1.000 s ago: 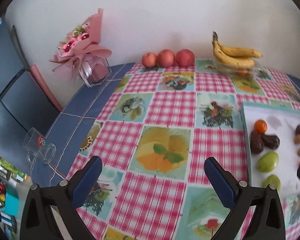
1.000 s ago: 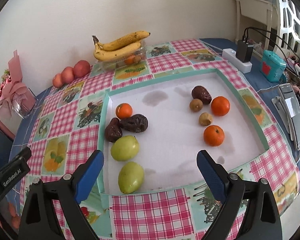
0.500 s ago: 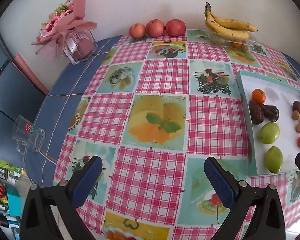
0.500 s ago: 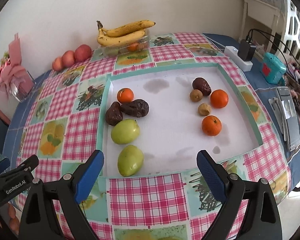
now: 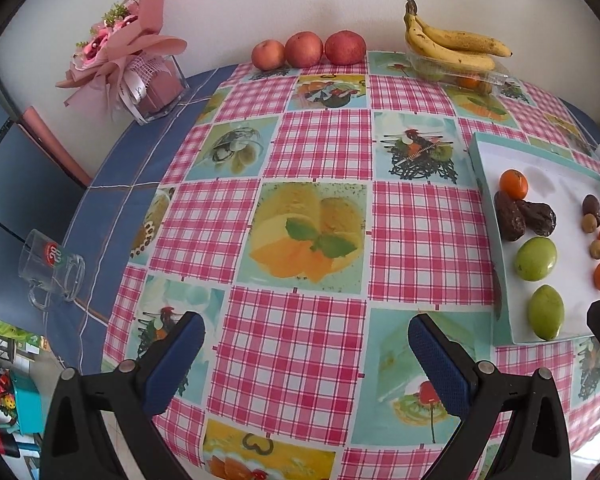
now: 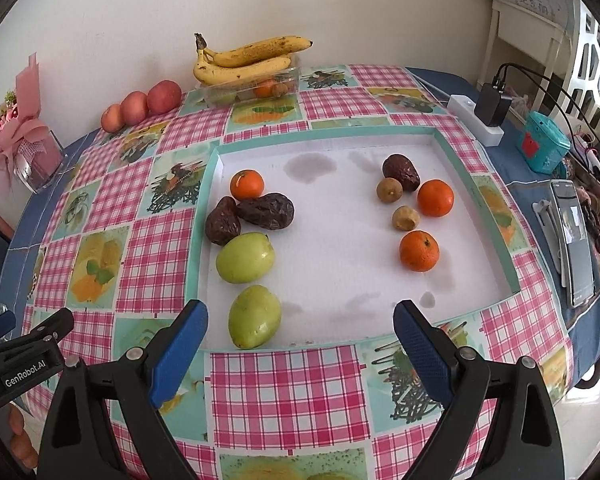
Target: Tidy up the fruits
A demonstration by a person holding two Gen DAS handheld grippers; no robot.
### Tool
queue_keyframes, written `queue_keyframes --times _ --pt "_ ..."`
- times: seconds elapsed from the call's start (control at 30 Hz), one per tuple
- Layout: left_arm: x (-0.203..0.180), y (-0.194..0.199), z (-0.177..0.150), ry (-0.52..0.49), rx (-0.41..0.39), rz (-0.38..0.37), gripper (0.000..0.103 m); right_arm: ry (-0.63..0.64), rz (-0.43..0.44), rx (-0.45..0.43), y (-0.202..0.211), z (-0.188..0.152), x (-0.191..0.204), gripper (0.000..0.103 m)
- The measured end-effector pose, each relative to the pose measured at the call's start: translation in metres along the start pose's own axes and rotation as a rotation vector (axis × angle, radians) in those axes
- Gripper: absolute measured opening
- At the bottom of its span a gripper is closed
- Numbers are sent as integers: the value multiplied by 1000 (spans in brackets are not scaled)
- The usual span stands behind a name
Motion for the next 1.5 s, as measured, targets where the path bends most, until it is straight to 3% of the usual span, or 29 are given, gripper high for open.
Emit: queue_keyframes --times 1.5 --pt "1 -2 -2 5 4 5 103 59 6 10 -1 -1 7 94"
Point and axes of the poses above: each gripper's, at about its wrist camera, not at the fingertips, and y roughly against the way its jaws point, x to its left, z to its top, the point moved 6 cm from there along -y, roughly the way its jaws point, and after that the axes turned 6 degrees about -z, right-handed, at the moved point
